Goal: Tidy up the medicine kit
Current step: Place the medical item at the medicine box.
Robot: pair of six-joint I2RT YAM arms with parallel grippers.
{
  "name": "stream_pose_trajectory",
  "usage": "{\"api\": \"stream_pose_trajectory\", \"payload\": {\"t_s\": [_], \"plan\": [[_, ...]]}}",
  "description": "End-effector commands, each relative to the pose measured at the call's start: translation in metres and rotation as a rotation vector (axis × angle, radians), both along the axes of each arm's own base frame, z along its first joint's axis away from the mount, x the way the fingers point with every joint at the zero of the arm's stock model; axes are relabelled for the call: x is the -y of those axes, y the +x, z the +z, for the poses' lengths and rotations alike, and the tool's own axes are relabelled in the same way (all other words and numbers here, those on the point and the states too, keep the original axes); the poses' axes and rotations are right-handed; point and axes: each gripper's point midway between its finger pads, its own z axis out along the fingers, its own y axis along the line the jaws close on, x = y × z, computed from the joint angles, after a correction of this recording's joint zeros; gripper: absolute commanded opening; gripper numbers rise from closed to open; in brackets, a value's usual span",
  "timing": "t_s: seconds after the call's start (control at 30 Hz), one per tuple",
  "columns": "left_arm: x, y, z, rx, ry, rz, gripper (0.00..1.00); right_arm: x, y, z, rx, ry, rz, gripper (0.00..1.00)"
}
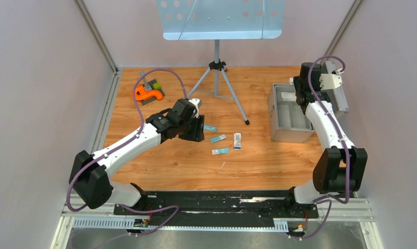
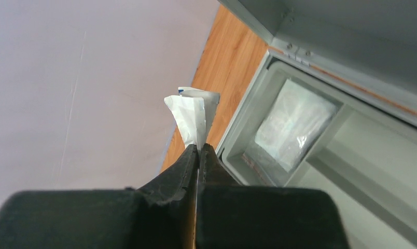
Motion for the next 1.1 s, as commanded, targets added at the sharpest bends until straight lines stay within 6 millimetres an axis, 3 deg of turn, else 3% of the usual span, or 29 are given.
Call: {"api": "stream_pose_trajectory", "payload": {"t_s": [0.0,0.23,0.57,0.83,0.9,1.07], "plan": [[0.006,0.007,0.015,0.050,-0.044,-0.004,0.59,-0.018,-0.013,0.005,0.070,0.085,-0.064,0.00],[0.003,0.005,0.016,0.050,-0.042,0.001,0.59,-0.029,-0.013,-0.024,0.056,0.136,-0.169,0.00],[-0.004,0.001,0.016,0.054,-0.031,0.011,0.59,-0.016,0.006,-0.039,0.026,0.127,-0.216,0.00],[-0.004,0.000,0.017,0.055,-0.028,0.009,0.59,-0.003,0.009,-0.054,0.005,0.124,-0.261,0.01],[-0.005,0.000,0.017,0.055,-0.026,0.007,0.59,-0.001,0.012,-0.055,0.000,0.123,-0.260,0.09],[-0.005,0.000,0.017,0.054,-0.024,0.005,0.59,-0.002,0.022,-0.058,-0.026,0.112,-0.226,0.51]]}}
